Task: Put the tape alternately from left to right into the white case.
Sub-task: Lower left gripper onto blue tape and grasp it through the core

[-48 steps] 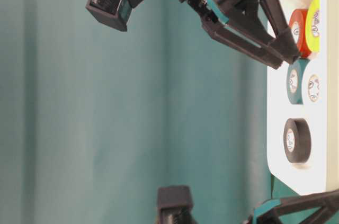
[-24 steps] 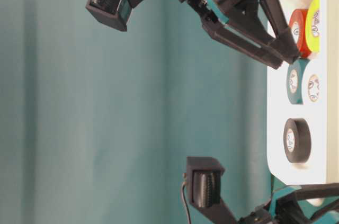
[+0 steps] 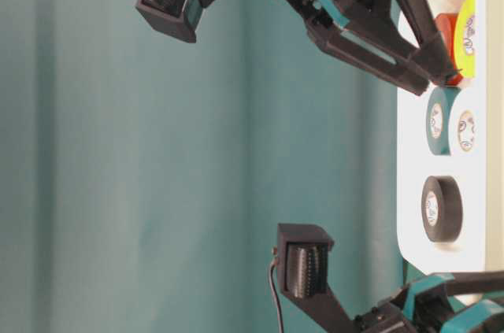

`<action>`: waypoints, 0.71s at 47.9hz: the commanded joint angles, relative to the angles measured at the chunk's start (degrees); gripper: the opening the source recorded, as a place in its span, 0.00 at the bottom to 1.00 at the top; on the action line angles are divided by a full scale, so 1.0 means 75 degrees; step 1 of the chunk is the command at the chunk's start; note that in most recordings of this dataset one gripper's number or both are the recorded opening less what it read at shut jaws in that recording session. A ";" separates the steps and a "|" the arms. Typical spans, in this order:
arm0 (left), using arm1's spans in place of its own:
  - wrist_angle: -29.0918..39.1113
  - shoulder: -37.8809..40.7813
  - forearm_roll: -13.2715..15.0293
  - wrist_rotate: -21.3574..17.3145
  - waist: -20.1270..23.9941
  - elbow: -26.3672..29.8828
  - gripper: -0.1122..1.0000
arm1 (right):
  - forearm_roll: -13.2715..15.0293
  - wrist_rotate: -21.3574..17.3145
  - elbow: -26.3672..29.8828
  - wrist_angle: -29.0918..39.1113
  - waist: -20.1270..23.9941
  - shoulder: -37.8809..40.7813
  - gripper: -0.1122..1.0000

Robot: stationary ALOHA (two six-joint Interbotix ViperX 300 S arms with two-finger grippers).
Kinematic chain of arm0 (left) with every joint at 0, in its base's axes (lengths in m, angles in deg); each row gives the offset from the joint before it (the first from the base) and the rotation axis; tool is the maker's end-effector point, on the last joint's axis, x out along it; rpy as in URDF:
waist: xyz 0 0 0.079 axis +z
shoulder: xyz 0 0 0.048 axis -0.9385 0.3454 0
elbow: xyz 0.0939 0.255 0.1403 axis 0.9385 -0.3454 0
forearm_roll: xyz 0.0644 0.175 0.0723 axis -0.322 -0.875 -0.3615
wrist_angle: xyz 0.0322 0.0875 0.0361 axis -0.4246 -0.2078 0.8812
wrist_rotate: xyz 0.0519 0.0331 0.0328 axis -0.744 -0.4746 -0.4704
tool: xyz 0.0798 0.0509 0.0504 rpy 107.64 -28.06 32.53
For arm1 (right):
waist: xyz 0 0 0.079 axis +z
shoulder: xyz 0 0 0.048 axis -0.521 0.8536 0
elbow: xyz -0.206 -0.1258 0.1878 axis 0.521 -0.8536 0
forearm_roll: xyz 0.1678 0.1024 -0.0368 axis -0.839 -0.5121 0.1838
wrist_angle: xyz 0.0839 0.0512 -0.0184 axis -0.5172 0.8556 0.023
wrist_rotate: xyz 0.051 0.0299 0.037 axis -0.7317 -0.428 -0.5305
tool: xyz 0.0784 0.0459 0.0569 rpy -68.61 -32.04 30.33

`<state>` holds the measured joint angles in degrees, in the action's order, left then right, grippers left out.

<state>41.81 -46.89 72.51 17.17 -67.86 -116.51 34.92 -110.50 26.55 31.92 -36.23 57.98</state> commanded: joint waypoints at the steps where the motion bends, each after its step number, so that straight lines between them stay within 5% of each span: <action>1: 0.0012 -0.0141 0.0012 -0.0023 0.0023 0.0105 0.14 | 0.0000 0.0000 0.0059 -0.0035 0.0035 -0.0316 0.72; 34: 0.0164 -0.0973 -0.0012 -0.0059 -0.0082 0.0070 0.08 | 0.0000 0.0000 0.0035 -0.0023 0.0035 -0.0316 0.72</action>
<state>42.95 -51.38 72.51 16.82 -68.30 -116.60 34.92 -110.50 26.38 32.01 -36.23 57.98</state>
